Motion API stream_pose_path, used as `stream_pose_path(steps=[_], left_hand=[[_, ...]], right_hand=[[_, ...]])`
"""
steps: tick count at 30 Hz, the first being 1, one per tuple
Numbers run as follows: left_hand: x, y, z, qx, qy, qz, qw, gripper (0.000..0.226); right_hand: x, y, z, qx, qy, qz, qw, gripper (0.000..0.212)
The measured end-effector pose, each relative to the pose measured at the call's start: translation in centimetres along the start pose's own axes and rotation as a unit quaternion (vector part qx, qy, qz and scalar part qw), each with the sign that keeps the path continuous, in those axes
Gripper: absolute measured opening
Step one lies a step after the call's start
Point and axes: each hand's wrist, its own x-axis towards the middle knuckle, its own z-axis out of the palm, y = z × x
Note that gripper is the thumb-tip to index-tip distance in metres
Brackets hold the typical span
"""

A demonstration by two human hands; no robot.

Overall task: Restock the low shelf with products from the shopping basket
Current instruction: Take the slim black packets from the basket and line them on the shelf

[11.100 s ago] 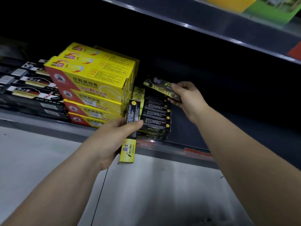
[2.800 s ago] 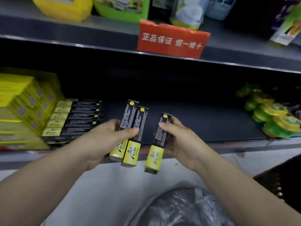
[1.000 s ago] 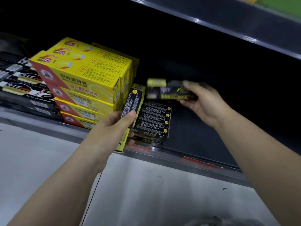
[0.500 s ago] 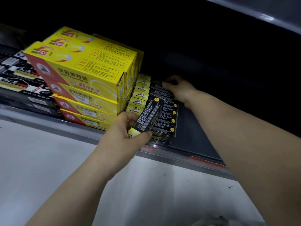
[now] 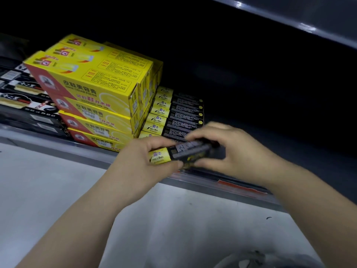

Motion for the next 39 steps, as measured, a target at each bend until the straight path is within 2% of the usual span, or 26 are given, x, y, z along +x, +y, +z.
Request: stream_pose_path(steps=[2,4,5,6,8,10,12,16,19,31,35,39], left_hand=[[-0.3,0.1,-0.3,0.042,0.015,0.014,0.999,0.043],[-0.6,0.3,-0.6,0.067,0.044,0.039,0.996,0.069],[-0.7,0.4,-0.7,0.063,0.052,0.05,0.995,0.074],[-0.8,0.5,-0.7,0.056,0.055,0.052,0.996,0.073],[-0.9,0.4,-0.7,0.057,0.066,0.034,0.996,0.052],[-0.9,0.2,-0.7,0.069,0.085,-0.006,0.994,0.027],[-0.8,-0.3,-0.8,0.095,0.08,-0.04,0.991,0.015],[-0.8,-0.9,-0.7,0.11,0.045,-0.074,0.99,0.024],[-0.5,-1.1,-0.6,0.111,0.051,-0.071,0.99,0.033],[-0.6,-0.5,-0.1,0.126,0.038,-0.039,0.991,0.029],[-0.1,2.6,2.6,0.101,-0.035,0.022,0.994,0.025],[0.3,8.1,8.0,0.162,-0.15,0.131,0.967,0.021]], right_hand=[[-1.1,0.6,0.3,-0.026,0.042,0.05,0.998,0.044],[-1.6,1.2,0.8,0.0,0.109,0.103,0.989,0.041],[-1.6,1.4,1.1,0.013,0.136,0.124,0.983,0.04],[-1.4,1.3,1.5,0.016,0.154,0.135,0.979,0.04],[-0.4,0.9,2.7,0.017,0.163,0.134,0.977,0.04],[0.6,0.2,3.8,0.024,0.149,0.125,0.981,0.041],[1.5,-0.2,4.6,0.028,0.132,0.123,0.983,0.044],[2.3,0.3,5.2,-0.011,0.113,0.12,0.986,0.056],[2.5,0.4,5.4,-0.03,0.112,0.122,0.986,0.058],[1.8,-0.1,4.1,-0.008,0.075,0.155,0.985,0.064],[-2.5,0.6,-0.1,0.007,0.026,0.198,0.98,0.06],[-10.9,1.3,-6.3,-0.003,-0.025,0.265,0.964,0.038]])
